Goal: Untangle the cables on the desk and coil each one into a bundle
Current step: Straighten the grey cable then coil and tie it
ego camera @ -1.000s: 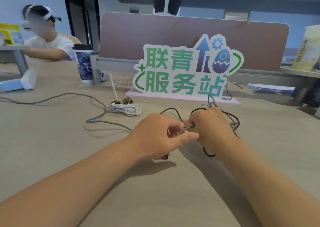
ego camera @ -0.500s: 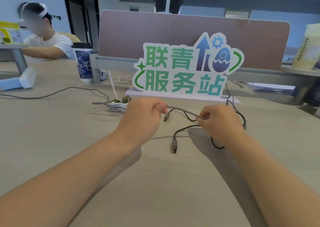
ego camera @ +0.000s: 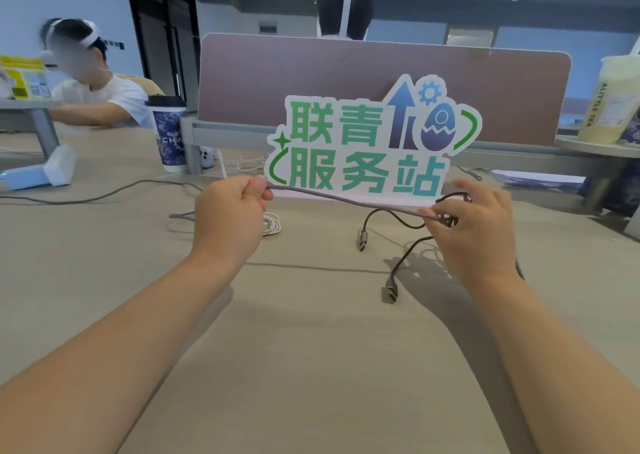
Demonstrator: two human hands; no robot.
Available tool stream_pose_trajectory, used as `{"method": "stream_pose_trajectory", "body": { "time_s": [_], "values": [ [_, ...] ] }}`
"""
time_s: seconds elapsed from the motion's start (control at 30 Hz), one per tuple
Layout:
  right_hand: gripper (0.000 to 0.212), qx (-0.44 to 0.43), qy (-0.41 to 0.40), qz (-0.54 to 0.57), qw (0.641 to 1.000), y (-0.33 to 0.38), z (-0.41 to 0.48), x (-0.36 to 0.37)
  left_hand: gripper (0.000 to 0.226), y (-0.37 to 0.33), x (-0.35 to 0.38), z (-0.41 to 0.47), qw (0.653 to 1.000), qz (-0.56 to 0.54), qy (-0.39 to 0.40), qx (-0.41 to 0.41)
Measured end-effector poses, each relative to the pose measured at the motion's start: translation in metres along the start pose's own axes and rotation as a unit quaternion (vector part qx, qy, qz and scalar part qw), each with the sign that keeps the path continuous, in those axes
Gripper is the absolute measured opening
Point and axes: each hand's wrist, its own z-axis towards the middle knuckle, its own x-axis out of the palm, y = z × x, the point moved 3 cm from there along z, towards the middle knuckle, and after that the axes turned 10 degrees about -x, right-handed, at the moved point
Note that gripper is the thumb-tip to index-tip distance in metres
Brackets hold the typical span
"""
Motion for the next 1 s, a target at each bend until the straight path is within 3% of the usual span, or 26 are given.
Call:
{"method": "stream_pose_trajectory", "body": {
  "time_s": [0.2, 0.37, 0.43, 0.53, 0.67, 0.77, 0.87, 1.0],
  "values": [
    [0.02, 0.137, 0.073, 0.07, 0.985, -0.01, -0.003, 0.005, 0.031, 0.008, 0.006, 0.001, 1.0, 0.016, 0.001, -0.015],
    [0.018, 0.086, 0.123, 0.081, 0.985, 0.008, -0.001, 0.004, 0.027, 0.017, 0.016, -0.007, 0.968, 0.247, 0.044, 0.027],
    [0.018, 0.051, 0.142, 0.071, 0.986, 0.019, 0.001, 0.004, 0.034, 0.008, 0.019, -0.014, 0.972, 0.203, 0.07, 0.091],
    [0.019, 0.03, 0.143, 0.079, 0.986, 0.036, 0.001, 0.004, 0.027, -0.013, 0.029, -0.035, 0.968, 0.095, 0.154, 0.174],
    [0.019, 0.001, 0.134, 0.095, 0.986, 0.056, 0.0, 0.004, 0.026, -0.018, 0.045, -0.058, 0.939, 0.127, 0.255, 0.193],
    [0.016, -0.026, 0.128, 0.105, 0.986, 0.061, -0.001, 0.005, 0.023, -0.021, 0.042, -0.056, 0.937, 0.123, 0.241, 0.219],
    [0.011, -0.035, 0.089, 0.115, 0.989, 0.049, 0.004, -0.002, 0.023, -0.03, 0.027, -0.043, 0.96, 0.059, 0.166, 0.216],
    [0.04, 0.015, 0.089, 0.089, 0.992, 0.029, 0.006, -0.002, 0.026, -0.031, 0.01, -0.028, 0.976, 0.022, 0.108, 0.188]
  ]
}}
